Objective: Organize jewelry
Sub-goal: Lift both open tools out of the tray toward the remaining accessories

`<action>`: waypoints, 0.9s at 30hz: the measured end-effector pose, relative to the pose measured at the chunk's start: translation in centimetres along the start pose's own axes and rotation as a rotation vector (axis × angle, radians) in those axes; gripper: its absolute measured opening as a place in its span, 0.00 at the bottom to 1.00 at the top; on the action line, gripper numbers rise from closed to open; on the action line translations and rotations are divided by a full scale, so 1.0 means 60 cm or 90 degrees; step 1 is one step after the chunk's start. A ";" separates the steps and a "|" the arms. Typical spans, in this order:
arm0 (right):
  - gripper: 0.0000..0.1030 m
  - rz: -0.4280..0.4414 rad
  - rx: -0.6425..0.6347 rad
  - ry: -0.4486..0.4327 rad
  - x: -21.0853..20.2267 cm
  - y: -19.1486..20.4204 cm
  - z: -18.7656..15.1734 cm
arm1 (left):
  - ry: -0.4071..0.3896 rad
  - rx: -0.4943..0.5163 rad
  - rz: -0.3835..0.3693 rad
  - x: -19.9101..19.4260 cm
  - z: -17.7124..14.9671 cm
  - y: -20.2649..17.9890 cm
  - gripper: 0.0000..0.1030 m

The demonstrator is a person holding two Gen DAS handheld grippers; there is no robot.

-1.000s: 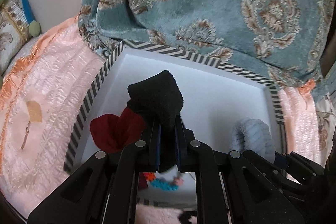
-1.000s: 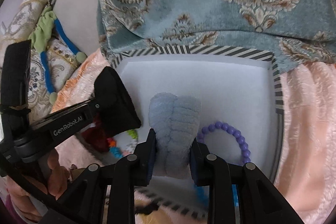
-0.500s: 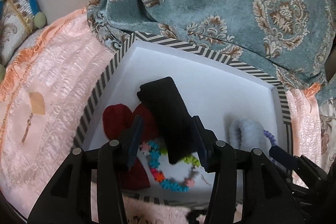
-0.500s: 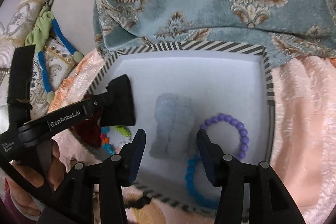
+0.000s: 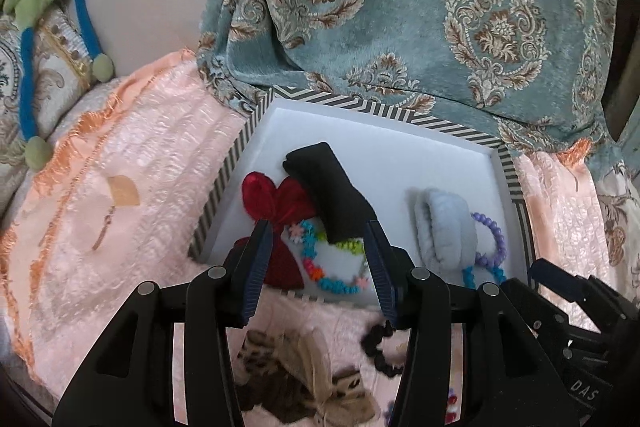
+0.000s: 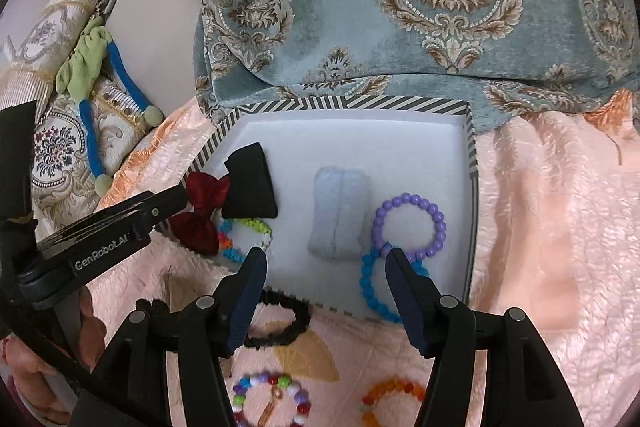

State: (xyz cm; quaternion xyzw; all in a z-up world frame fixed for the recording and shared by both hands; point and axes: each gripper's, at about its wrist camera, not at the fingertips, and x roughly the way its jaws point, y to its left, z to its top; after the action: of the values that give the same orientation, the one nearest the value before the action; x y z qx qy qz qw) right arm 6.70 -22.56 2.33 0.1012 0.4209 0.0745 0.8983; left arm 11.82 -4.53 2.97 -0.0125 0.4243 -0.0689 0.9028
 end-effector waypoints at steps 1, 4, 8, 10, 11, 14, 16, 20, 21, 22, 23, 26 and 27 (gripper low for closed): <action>0.58 -0.002 0.000 -0.002 -0.004 0.001 -0.002 | -0.002 0.002 0.001 -0.007 -0.006 0.000 0.46; 0.58 -0.009 0.003 -0.005 -0.016 0.000 -0.011 | -0.011 0.008 0.004 -0.025 -0.018 -0.001 0.46; 0.58 -0.019 0.010 -0.007 -0.033 -0.003 -0.025 | -0.024 0.014 0.008 -0.046 -0.035 -0.001 0.46; 0.58 -0.023 0.008 -0.010 -0.044 -0.004 -0.032 | -0.026 0.012 0.009 -0.055 -0.045 0.002 0.46; 0.58 -0.028 0.008 -0.013 -0.050 -0.006 -0.035 | -0.025 0.011 0.009 -0.057 -0.050 0.003 0.46; 0.59 -0.035 0.007 -0.022 -0.074 -0.011 -0.047 | -0.018 0.005 0.006 -0.067 -0.064 0.012 0.46; 0.64 -0.041 0.003 -0.027 -0.088 -0.013 -0.058 | -0.018 -0.002 0.001 -0.078 -0.073 0.021 0.46; 0.67 -0.054 -0.008 -0.020 -0.108 -0.016 -0.087 | -0.018 -0.014 0.000 -0.096 -0.093 0.036 0.46; 0.67 -0.055 -0.009 -0.019 -0.110 -0.016 -0.091 | -0.015 -0.017 -0.002 -0.099 -0.098 0.039 0.46; 0.67 -0.057 -0.010 -0.016 -0.113 -0.016 -0.098 | -0.011 -0.019 -0.003 -0.103 -0.105 0.043 0.46; 0.67 -0.058 -0.008 -0.014 -0.116 -0.018 -0.107 | -0.009 -0.019 -0.004 -0.106 -0.110 0.044 0.46; 0.67 -0.053 0.004 -0.012 -0.123 -0.020 -0.124 | -0.005 -0.021 -0.005 -0.118 -0.128 0.048 0.46; 0.67 -0.053 0.006 -0.012 -0.125 -0.020 -0.128 | -0.004 -0.022 -0.007 -0.123 -0.133 0.049 0.46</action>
State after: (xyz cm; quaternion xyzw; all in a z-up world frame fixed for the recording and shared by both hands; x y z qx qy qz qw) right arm -3.95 -24.43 2.81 0.0889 0.4170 0.0342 0.9039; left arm 1.35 -0.34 3.25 -0.0309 0.4223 -0.0664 0.9035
